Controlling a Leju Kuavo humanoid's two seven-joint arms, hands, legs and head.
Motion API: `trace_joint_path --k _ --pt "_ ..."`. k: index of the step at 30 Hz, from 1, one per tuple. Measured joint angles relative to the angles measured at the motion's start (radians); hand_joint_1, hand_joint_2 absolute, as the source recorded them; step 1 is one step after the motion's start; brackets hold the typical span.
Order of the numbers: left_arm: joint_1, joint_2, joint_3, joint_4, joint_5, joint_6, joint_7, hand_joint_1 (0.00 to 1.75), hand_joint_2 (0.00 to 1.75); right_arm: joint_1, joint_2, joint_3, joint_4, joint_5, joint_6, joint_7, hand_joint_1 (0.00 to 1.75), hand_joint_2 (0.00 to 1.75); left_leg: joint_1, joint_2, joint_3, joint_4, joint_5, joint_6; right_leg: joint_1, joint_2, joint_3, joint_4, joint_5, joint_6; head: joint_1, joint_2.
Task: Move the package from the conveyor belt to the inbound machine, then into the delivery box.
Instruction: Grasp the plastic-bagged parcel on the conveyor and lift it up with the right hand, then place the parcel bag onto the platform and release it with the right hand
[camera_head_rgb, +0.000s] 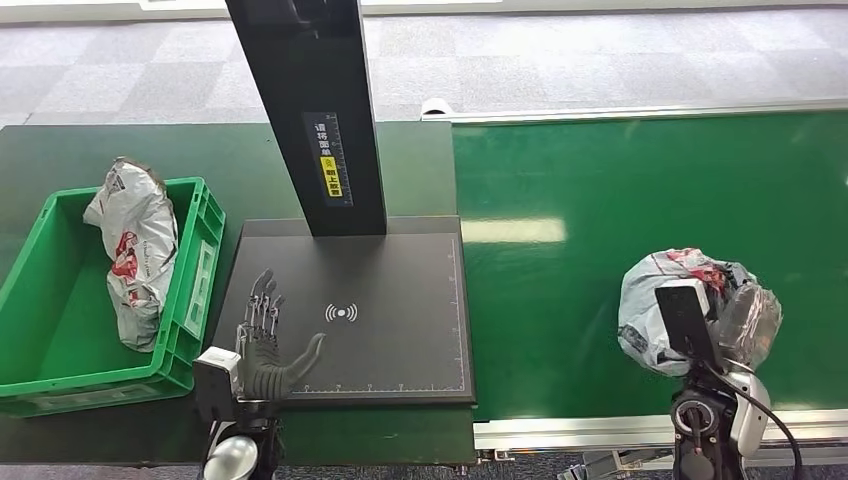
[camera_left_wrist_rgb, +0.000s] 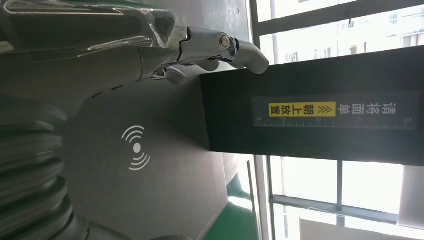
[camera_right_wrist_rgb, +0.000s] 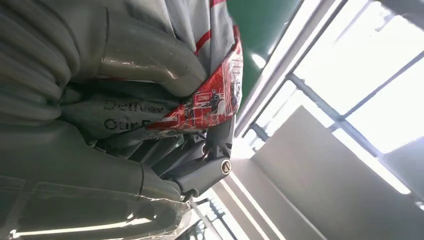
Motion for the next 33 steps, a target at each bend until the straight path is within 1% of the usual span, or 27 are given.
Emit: trace_joint_path --k 4,9,15,23,33 --pt "0.001 0.0 0.002 -0.016 -0.003 0.002 0.001 0.0 1.75 0.02 0.028 0.113 -0.088 -0.065 0.075 -0.013 1.75 1.75 0.0 0.0 0.0 0.0 0.001 -0.001 0.0 0.0 0.0 0.0 0.0 0.0 0.0 0.0" --pt "-0.004 0.0 0.004 -0.034 -0.025 -0.002 0.007 0.0 1.75 0.017 0.06 0.239 -0.099 -0.086 0.127 -0.025 1.75 1.75 0.0 0.0 0.0 0.0 0.001 -0.001 0.0 0.0 0.0 0.001 0.0 0.0 0.0 0.0" --pt "-0.018 0.0 0.003 -0.051 -0.032 -0.001 0.018 0.0 1.75 -0.052 0.109 0.393 -0.024 -0.138 0.15 -0.052 1.75 1.75 0.0 0.0 0.0 0.0 0.002 -0.002 0.0 0.0 -0.001 0.002 0.0 0.0 0.0 0.0" --pt "-0.02 0.001 0.005 -0.082 -0.032 0.017 0.02 0.0 1.75 -0.165 0.165 0.553 0.103 -0.191 0.18 -0.078 1.75 1.75 0.0 0.0 0.0 0.0 0.002 -0.002 0.0 0.0 -0.001 0.003 0.0 -0.001 0.0 0.0" --pt "-0.041 0.003 0.006 -0.087 -0.032 0.017 0.026 0.0 1.75 -0.19 0.207 0.685 0.172 -0.221 0.232 -0.063 1.75 1.75 0.0 0.0 0.0 0.0 0.002 -0.002 0.0 0.0 -0.001 0.003 0.0 -0.001 0.0 0.0"
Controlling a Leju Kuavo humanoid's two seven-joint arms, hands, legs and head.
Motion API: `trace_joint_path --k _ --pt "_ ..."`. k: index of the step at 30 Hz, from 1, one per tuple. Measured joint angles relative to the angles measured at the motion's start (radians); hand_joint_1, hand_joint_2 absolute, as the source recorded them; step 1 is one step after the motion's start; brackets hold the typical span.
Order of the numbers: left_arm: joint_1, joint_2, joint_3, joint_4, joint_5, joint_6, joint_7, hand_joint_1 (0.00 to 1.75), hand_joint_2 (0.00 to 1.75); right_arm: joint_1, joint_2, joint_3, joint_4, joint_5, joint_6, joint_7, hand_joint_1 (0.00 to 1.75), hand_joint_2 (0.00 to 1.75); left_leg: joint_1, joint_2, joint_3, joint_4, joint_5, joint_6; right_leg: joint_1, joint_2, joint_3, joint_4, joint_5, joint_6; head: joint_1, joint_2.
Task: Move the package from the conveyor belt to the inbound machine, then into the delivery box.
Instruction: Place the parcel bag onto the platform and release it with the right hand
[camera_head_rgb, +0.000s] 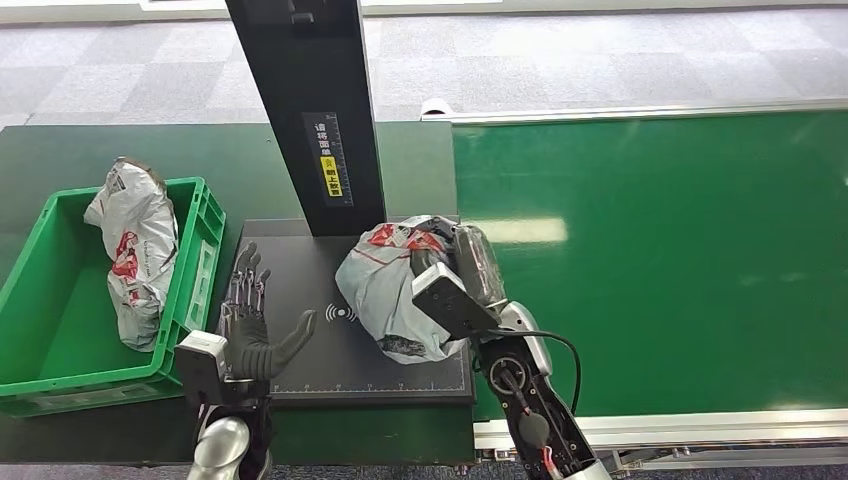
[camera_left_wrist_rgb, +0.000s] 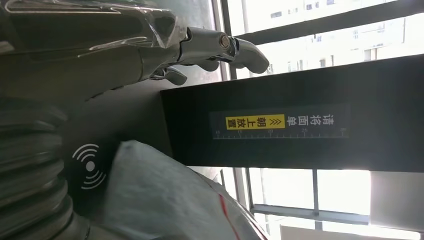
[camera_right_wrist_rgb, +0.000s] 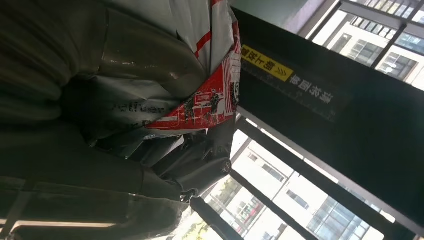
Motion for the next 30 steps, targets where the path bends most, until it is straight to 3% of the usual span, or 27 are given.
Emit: trace_joint_path --k 12,16,23,30 --pt "-0.017 0.0 -0.001 0.004 0.0 0.0 0.005 0.0 1.75 -0.015 0.019 0.061 0.111 -0.014 -0.008 -0.002 1.75 1.75 0.0 0.0 0.0 0.0 0.0 0.0 0.0 0.0 0.0 0.0 0.0 0.0 0.0 0.0" --pt "-0.017 0.0 -0.001 0.005 0.0 0.0 0.006 0.0 1.75 -0.019 0.019 0.066 0.125 -0.015 -0.01 -0.002 0.04 1.75 0.0 0.0 0.0 0.0 0.0 0.0 0.0 0.0 0.0 0.0 0.0 0.0 0.0 0.0" --pt "-0.029 -0.002 -0.001 0.021 -0.003 -0.013 0.014 0.0 1.75 -0.014 0.019 0.068 0.135 -0.13 0.036 -0.038 0.0 1.75 0.0 0.0 0.001 0.0 0.0 0.0 0.0 0.0 0.0 0.0 0.0 0.0 0.0 0.0" --pt "-0.048 -0.002 -0.032 0.05 -0.063 -0.072 -0.008 0.0 1.75 0.075 -0.029 -0.013 -0.054 -0.466 0.283 -0.096 0.0 1.75 0.0 0.0 0.0 0.0 0.0 0.0 0.0 0.0 -0.001 0.0 0.0 0.0 0.0 0.0"
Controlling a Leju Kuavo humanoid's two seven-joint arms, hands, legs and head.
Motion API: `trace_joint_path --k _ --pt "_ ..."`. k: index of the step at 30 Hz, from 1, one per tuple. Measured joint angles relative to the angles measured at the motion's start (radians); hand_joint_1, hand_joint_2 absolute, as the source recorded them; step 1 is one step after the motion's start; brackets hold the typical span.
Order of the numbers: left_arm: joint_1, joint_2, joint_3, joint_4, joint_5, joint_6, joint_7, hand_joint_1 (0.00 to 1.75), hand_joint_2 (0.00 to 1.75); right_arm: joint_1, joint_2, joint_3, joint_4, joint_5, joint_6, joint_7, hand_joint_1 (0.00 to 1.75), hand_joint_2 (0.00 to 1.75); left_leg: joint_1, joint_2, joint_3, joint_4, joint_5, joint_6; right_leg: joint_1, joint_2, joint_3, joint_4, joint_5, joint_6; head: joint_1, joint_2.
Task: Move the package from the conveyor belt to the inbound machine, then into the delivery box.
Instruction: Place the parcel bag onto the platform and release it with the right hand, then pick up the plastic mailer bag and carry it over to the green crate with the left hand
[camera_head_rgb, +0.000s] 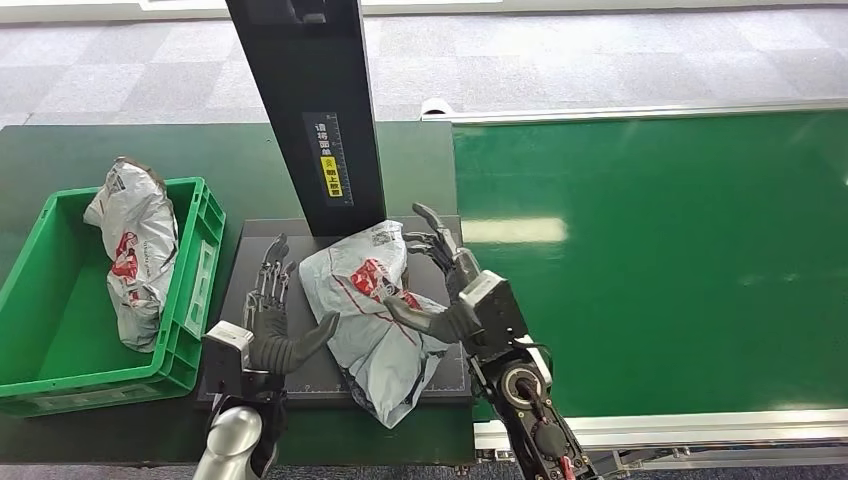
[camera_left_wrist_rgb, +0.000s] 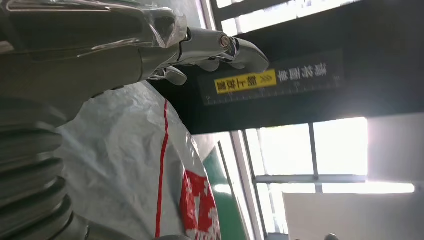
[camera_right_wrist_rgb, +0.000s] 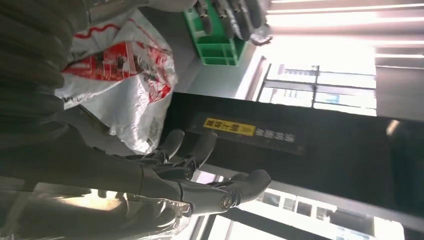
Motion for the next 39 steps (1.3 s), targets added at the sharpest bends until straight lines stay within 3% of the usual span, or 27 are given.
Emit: trace_joint_path --k 7,12,17,21,22,25,26,33,39 --pt "-0.037 0.009 -0.048 0.006 -0.074 -0.022 0.004 0.0 1.75 0.076 -0.06 -0.082 -0.211 -0.168 0.111 -0.003 0.0 1.75 0.0 0.0 0.0 0.0 0.0 0.0 0.0 0.0 0.0 0.0 0.0 0.0 0.0 0.0" --pt "-0.066 0.035 -0.1 0.034 -0.299 -0.01 0.125 0.0 1.75 0.117 -0.087 -0.173 -0.26 -0.221 0.122 -0.018 0.0 1.75 0.0 0.0 0.001 0.0 0.0 -0.001 0.0 0.0 0.0 0.0 0.001 -0.001 0.0 0.0" --pt "-0.17 0.051 -0.167 0.228 -0.656 0.136 0.307 0.0 1.75 0.158 -0.089 -0.264 -0.308 -0.227 0.13 -0.018 0.0 1.75 0.0 0.0 0.001 0.0 0.001 -0.001 0.0 0.0 0.0 0.0 0.002 -0.002 0.0 0.0" --pt "-0.283 0.05 -0.216 0.434 -0.825 0.211 0.367 0.0 1.75 0.166 -0.081 -0.311 -0.332 -0.219 0.137 -0.006 0.0 1.75 0.0 0.0 0.001 0.0 0.002 -0.001 0.0 0.0 0.001 0.0 0.003 -0.002 0.0 0.0" --pt "-0.306 0.048 -0.224 0.476 -0.84 0.217 0.37 0.17 1.75 0.168 -0.079 -0.32 -0.336 -0.216 0.138 -0.004 0.0 1.75 0.0 0.0 0.001 0.0 0.002 -0.001 0.0 0.0 0.001 0.0 0.003 -0.002 0.0 0.0" --pt "-0.357 0.044 -0.241 0.571 -0.865 0.222 0.372 1.48 1.75 0.177 -0.073 -0.337 -0.34 -0.211 0.145 -0.005 0.0 1.75 0.0 0.0 0.002 0.0 0.003 -0.001 0.0 0.0 0.002 0.0 0.004 -0.002 0.0 0.0" --pt "-0.369 0.043 -0.244 0.593 -0.868 0.222 0.371 1.75 1.75 0.18 -0.072 -0.34 -0.341 -0.211 0.147 -0.006 0.0 1.75 0.0 0.0 0.003 0.0 0.004 -0.001 0.0 0.0 0.003 0.0 0.004 -0.003 0.0 0.0" --pt "-0.404 0.046 -0.238 0.652 -0.847 0.26 0.318 1.75 1.75 0.196 -0.063 -0.359 -0.345 -0.204 0.154 -0.015 0.0 1.75 0.0 0.0 0.003 -0.001 0.008 -0.002 0.0 0.0 0.005 0.0 0.008 -0.004 0.0 0.0" --pt "-0.383 0.058 -0.192 0.579 -0.776 0.267 0.264 1.75 1.75 0.202 -0.063 -0.366 -0.346 -0.201 0.151 -0.015 0.0 1.75 0.0 0.0 0.002 -0.001 0.011 -0.003 0.0 0.0 0.003 0.0 0.011 -0.004 0.0 0.0"
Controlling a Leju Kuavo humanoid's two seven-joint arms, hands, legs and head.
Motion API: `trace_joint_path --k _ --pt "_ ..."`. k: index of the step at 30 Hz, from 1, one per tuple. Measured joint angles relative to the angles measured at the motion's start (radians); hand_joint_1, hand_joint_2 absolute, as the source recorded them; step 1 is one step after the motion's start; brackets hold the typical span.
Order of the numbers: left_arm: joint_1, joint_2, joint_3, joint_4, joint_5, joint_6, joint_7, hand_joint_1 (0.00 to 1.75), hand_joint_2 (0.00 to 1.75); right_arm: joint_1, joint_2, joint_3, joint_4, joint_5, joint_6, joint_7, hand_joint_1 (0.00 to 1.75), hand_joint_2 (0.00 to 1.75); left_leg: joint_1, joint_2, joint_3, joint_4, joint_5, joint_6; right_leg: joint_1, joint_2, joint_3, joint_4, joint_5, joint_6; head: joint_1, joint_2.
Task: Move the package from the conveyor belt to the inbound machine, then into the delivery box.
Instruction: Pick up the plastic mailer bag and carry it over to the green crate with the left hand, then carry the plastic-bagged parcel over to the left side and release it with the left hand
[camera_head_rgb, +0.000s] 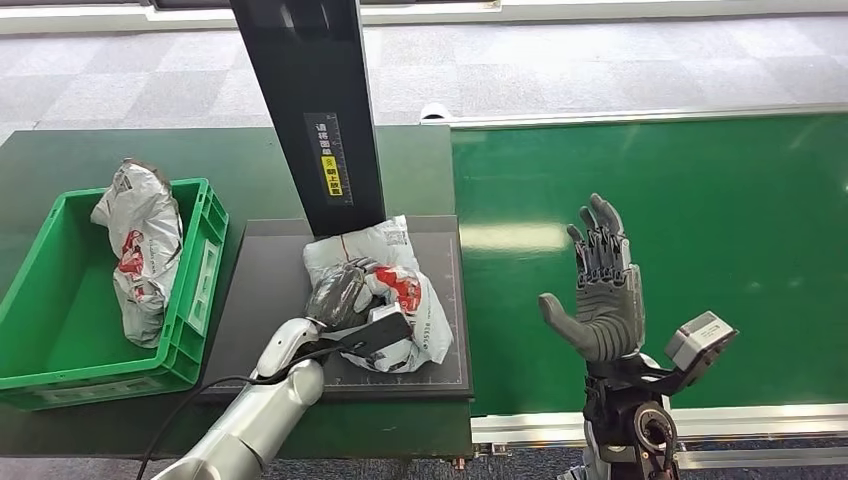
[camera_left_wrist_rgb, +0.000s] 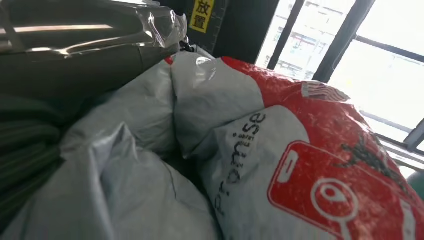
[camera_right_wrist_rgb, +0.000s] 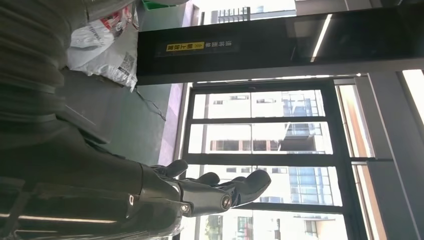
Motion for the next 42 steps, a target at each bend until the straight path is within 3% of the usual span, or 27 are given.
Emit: trace_joint_path --k 5,11,16,21,26,29,32,37,41,42 --pt "0.079 0.02 0.035 -0.184 0.06 0.005 -0.042 1.75 1.75 0.022 0.0 -0.003 -0.01 0.005 -0.01 -0.003 0.0 1.75 0.0 0.0 -0.005 0.0 0.001 0.0 0.0 0.0 -0.006 0.0 0.001 0.0 0.0 0.0" --pt "0.194 0.057 0.068 -0.527 0.144 0.068 -0.092 1.75 1.75 0.054 0.001 -0.025 -0.039 0.009 -0.025 -0.006 0.0 1.75 0.0 0.0 -0.013 0.0 0.001 0.0 0.0 0.0 -0.014 0.001 0.001 0.0 0.0 0.0" --pt "0.239 0.097 0.111 -0.775 0.186 0.124 -0.109 1.75 1.75 0.07 0.0 -0.045 -0.056 0.009 -0.038 -0.013 0.0 1.75 0.0 0.0 -0.014 0.0 0.001 0.0 0.0 0.0 -0.015 0.001 0.001 0.0 0.0 0.0" --pt "0.261 0.115 0.132 -0.878 0.188 0.137 -0.11 1.75 1.75 0.074 0.0 -0.05 -0.065 0.009 -0.04 -0.014 0.0 1.75 0.0 0.0 -0.014 0.0 0.001 0.0 0.0 0.0 -0.015 0.001 0.001 0.0 0.0 0.0" --pt "0.256 0.148 0.199 -0.918 0.186 0.222 -0.084 1.75 1.75 0.086 0.0 -0.061 -0.066 0.004 -0.058 -0.018 0.0 1.75 0.0 0.001 -0.014 0.0 0.001 -0.001 0.0 0.001 -0.015 0.001 0.001 0.0 0.0 0.0" --pt "0.205 0.182 0.304 -0.857 0.139 0.204 -0.047 1.75 1.75 0.1 0.0 -0.067 -0.067 0.003 -0.059 -0.021 0.0 1.75 0.0 0.001 -0.014 0.0 0.002 -0.001 0.001 0.001 -0.016 0.001 0.002 -0.001 0.0 0.0" --pt "0.119 0.224 0.382 -0.687 -0.016 0.204 -0.017 1.75 1.75 0.099 0.001 -0.064 -0.063 0.003 -0.058 -0.02 0.0 1.75 0.001 0.001 -0.015 0.0 0.004 -0.004 0.002 0.001 -0.017 0.001 0.003 -0.003 0.0 0.0" --pt "-0.051 0.297 0.411 -0.272 -0.304 0.279 0.137 1.75 1.75 0.072 0.008 -0.042 -0.034 0.006 -0.057 -0.014 0.0 1.75 0.002 0.004 -0.015 0.0 0.007 -0.005 0.002 0.004 -0.018 0.002 0.007 -0.006 0.0 0.0" --pt "-0.134 0.332 0.414 -0.03 -0.377 0.296 0.206 1.74 1.75 0.066 0.011 -0.04 -0.021 0.005 -0.059 -0.013 0.0 1.75 0.002 0.005 -0.016 0.0 0.007 -0.005 0.002 0.005 -0.019 0.002 0.007 -0.006 0.0 0.0" --pt "-0.148 0.336 0.417 0.007 -0.373 0.297 0.202 1.4 1.75 0.066 0.011 -0.04 -0.019 0.004 -0.059 -0.013 0.0 1.75 0.002 0.005 -0.016 0.0 0.007 -0.005 0.002 0.005 -0.019 0.002 0.007 -0.006 0.0 0.0"
